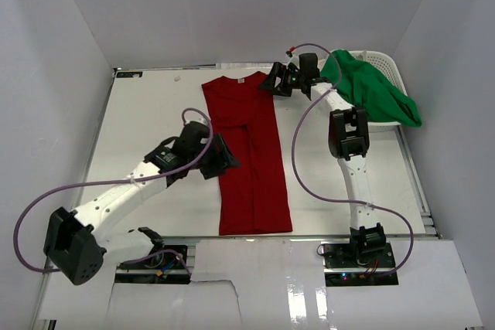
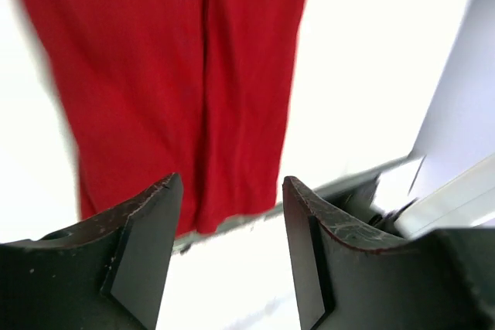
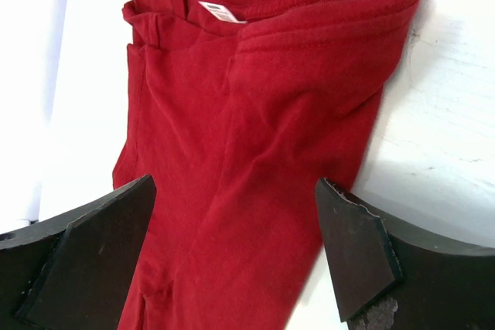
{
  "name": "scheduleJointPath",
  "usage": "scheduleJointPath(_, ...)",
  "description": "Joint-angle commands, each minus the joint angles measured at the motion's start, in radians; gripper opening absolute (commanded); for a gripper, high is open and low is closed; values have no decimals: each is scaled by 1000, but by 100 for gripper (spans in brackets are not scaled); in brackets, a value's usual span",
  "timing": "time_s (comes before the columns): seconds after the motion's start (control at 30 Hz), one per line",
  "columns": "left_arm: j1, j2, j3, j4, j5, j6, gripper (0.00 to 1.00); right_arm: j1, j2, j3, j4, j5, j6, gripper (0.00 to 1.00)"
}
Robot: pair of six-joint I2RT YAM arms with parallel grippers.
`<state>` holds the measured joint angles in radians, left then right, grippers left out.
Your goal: Fold and stack the t-shirts
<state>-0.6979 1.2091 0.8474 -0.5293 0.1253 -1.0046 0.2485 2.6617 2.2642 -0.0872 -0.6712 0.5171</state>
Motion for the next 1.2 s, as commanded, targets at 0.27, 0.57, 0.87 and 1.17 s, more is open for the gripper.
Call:
scheduleJointPath(0.27, 109, -198, 70, -222, -53, 225, 66, 3, -572, -311, -212, 103, -265, 89)
scheduleJointPath(0.57, 107, -350, -139, -100, 22, 222, 68, 8, -1089, -1030, -295, 176, -301, 88)
scheduleJointPath(0.87, 106, -404, -238, -74, 85, 215, 68, 101, -1378, -1557, -226, 174, -217, 80)
scheduleJointPath(1.17, 98, -457, -333, -51, 138, 146, 67, 113, -1571, -1759, -255, 167, -151, 74)
